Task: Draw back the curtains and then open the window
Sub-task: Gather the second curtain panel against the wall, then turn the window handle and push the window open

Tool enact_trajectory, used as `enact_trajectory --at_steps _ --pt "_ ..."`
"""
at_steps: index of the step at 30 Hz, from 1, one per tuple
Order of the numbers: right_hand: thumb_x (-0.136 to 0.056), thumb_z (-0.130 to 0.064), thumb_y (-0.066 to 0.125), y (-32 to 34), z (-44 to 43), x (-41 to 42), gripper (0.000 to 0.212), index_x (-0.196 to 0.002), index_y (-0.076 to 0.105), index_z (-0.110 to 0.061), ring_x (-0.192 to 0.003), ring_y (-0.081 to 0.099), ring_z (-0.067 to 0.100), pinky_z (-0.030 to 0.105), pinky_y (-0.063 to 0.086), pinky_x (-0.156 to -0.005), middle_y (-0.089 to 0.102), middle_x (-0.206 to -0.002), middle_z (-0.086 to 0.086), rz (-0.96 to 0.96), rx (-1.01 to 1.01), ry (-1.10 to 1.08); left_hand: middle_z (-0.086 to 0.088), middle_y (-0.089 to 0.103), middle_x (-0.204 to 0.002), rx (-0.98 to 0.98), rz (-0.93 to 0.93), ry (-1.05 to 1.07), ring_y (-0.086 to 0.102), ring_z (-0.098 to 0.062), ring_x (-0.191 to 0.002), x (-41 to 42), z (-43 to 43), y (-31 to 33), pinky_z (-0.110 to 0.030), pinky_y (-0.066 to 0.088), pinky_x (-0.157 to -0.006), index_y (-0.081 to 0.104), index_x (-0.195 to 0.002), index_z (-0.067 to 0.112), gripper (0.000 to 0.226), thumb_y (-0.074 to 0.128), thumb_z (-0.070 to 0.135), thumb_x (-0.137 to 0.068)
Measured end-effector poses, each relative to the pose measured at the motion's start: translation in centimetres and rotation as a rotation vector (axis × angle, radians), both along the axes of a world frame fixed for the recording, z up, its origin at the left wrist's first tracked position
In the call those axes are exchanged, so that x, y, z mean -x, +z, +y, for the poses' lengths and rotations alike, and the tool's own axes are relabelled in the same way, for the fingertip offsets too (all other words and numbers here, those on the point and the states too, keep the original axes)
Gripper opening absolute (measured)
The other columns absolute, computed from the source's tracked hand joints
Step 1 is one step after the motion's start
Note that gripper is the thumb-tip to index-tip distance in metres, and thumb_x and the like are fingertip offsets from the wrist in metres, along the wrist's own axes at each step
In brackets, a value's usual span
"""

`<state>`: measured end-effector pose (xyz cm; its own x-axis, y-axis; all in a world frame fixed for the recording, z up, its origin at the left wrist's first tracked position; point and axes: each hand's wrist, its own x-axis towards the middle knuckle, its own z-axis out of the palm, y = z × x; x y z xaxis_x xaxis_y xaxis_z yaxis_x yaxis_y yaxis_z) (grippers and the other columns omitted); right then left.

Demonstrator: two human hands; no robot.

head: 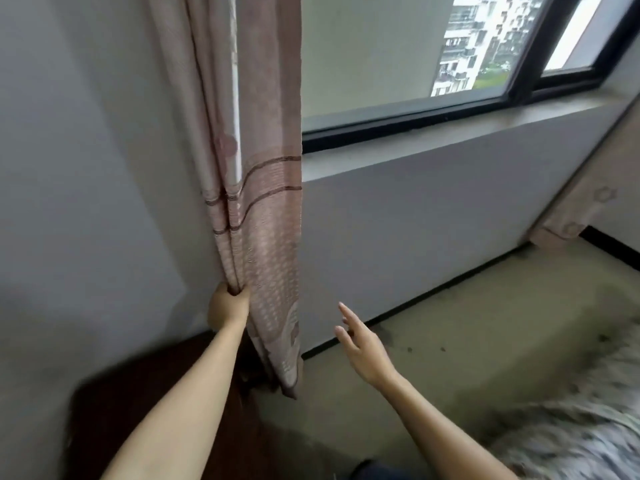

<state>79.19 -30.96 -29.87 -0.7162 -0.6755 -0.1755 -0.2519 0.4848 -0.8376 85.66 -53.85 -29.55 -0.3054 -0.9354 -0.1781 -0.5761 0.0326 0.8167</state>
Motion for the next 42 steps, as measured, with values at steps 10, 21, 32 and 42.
enact_trajectory --at_steps 10,21,32,42 --pt "-0.094 -0.027 0.042 -5.5 14.9 2.4 0.043 -0.136 0.035 -0.021 -0.101 0.051 0.011 0.023 0.035 -0.084 0.058 -0.117 0.005 -0.183 -0.124 -0.408 -0.027 0.060 -0.119 -0.094 -0.048 0.143 0.054 -0.046 -0.109 1.1 6.4 -5.7 -0.045 0.044 -0.090 0.058 -0.111 -0.004 0.042 0.056 0.030 -0.086" --pt "-0.093 -0.022 0.045 -8.0 22.1 6.3 0.019 -0.088 0.062 -0.014 -0.088 0.060 0.025 0.036 0.044 -0.078 0.067 -0.090 0.011 -0.256 -0.198 -0.585 -0.012 0.063 -0.077 -0.301 -0.033 -0.551 0.060 -0.030 -0.082 8.3 20.3 -8.9 -0.040 0.047 -0.080 0.059 -0.078 0.012 0.015 0.053 -0.001 -0.085" --pt "-0.085 -0.053 0.040 -10.3 23.2 15.9 0.057 -0.080 0.058 0.001 -0.081 0.061 0.031 0.038 0.043 -0.069 0.066 -0.082 0.022 -0.324 -0.228 -0.686 -0.004 0.061 -0.067 -0.374 -0.073 -0.689 0.055 -0.025 -0.068 22.7 20.5 -10.4 -0.035 0.043 -0.070 0.058 -0.067 0.017 0.026 0.050 0.004 -0.088" --pt "-0.092 -0.023 0.047 -8.3 24.3 30.8 0.023 -0.080 0.060 -0.008 -0.076 0.059 0.020 0.018 0.040 -0.064 0.066 -0.079 0.010 -0.271 -0.201 -0.832 -0.006 0.059 -0.071 -0.356 -0.131 -0.973 0.054 -0.020 -0.066 42.6 23.6 -7.5 -0.030 0.044 -0.064 0.057 -0.068 0.013 0.025 0.046 0.010 -0.091"
